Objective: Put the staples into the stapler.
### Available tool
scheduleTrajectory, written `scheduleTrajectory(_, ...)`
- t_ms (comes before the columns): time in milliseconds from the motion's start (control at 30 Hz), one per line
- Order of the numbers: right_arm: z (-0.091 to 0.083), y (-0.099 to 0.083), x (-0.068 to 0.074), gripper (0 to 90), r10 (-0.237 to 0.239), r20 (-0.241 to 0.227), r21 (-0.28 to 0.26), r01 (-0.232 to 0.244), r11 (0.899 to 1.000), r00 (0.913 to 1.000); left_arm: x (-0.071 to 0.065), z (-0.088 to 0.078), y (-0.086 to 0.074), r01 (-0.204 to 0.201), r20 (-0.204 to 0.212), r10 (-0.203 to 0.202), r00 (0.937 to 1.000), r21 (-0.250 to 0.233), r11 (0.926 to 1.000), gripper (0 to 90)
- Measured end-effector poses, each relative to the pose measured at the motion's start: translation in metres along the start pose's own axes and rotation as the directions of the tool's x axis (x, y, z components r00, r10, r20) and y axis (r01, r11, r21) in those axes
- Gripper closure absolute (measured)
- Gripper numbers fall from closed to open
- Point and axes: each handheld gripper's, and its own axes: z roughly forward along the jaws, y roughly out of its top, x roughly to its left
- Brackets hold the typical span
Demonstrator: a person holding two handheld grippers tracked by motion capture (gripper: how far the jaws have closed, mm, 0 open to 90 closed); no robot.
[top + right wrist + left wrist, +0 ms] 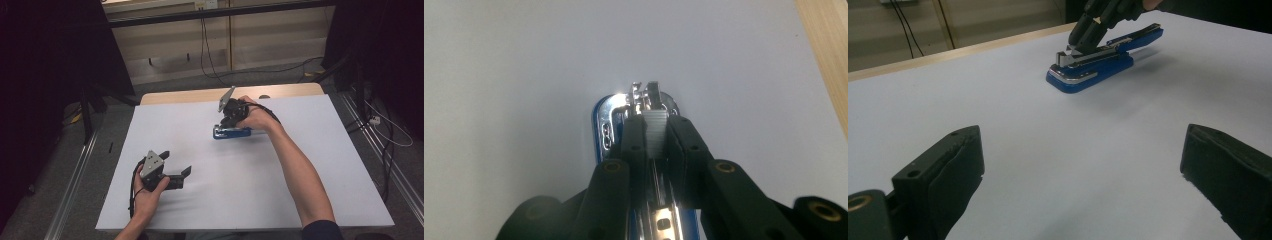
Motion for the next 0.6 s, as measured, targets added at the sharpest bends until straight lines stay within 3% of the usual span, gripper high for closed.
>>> scheduleTrajectory(367,-0.0006,0.0004,-0.0016,79.3,-0.048,0.000,0.032,0.048,0.998,0.9988,0.0001,0.0002,-0.0001,0.001,0.000,-0.001,1.0000,0.001,1.0000,3.9)
scheduleTrajectory(600,-0.0004,0.0011,-0.0010,79.3,-0.044,-0.010,0.027,0.044,0.999,0.9990,0.0001,0.0004,-0.0001,-0.002,-0.001,0.002,1.0000,0.004,1.0000,4.0)
